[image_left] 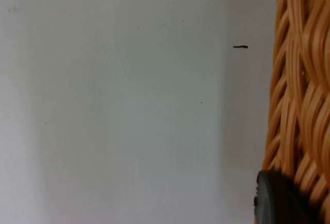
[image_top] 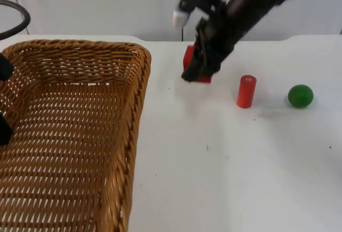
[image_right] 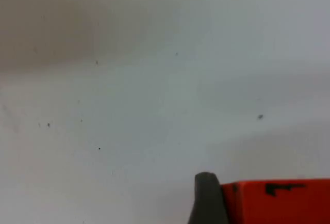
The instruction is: Pick up the basket with the left hand and place the object to the left of the red cylinder into the basket with the right hand.
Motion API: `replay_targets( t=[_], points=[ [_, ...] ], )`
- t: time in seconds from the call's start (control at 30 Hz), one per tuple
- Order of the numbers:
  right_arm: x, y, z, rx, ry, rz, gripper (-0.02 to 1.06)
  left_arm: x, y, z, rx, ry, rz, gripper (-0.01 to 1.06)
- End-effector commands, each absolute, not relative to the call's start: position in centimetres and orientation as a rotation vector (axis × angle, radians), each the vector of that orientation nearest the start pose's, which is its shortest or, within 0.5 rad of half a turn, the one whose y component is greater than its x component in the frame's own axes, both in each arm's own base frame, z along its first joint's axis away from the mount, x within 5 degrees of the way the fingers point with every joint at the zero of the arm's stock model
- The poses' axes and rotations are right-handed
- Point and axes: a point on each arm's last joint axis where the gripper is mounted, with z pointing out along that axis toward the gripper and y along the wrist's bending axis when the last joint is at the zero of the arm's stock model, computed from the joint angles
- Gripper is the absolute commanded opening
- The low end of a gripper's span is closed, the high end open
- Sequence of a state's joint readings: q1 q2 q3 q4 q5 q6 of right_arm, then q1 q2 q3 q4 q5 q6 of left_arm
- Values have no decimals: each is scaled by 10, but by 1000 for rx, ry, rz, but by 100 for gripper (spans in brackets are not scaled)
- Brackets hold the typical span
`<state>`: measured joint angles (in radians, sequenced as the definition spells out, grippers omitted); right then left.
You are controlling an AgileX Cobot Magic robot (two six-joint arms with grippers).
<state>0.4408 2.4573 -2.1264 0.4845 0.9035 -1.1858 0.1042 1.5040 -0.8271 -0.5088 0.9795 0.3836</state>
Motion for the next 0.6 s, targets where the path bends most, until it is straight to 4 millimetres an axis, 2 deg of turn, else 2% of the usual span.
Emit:
replay_targets(
  t=[0.0, 0.07, 0.13, 0.17, 0.27, 0.3, 0.33, 0.57],
  points=[
    [460, 253, 190, -1659, 1965, 320, 0, 249, -12, 208, -29, 2955, -653, 0],
    [457, 249, 204, -1661, 1980, 285, 0, 249, -12, 208, -16, 2953, -652, 0],
    [451, 243, 227, -1661, 1996, 257, 0, 249, -12, 208, 4, 2951, -650, 0],
    [451, 243, 227, -1661, 1996, 257, 0, 249, -12, 208, 4, 2951, -650, 0],
    [443, 240, 245, -1680, 1986, 264, 0, 249, -12, 208, 7, 2947, -647, 0],
    [438, 238, 257, -1675, 1991, 272, 0, 249, -12, 208, 7, 2947, -647, 0],
    [438, 238, 257, -1675, 1991, 272, 0, 249, -12, 208, 7, 2947, -647, 0],
    [418, 230, 304, -1645, 1972, 272, 0, 249, -12, 208, 7, 2947, -647, 0]
  ],
)
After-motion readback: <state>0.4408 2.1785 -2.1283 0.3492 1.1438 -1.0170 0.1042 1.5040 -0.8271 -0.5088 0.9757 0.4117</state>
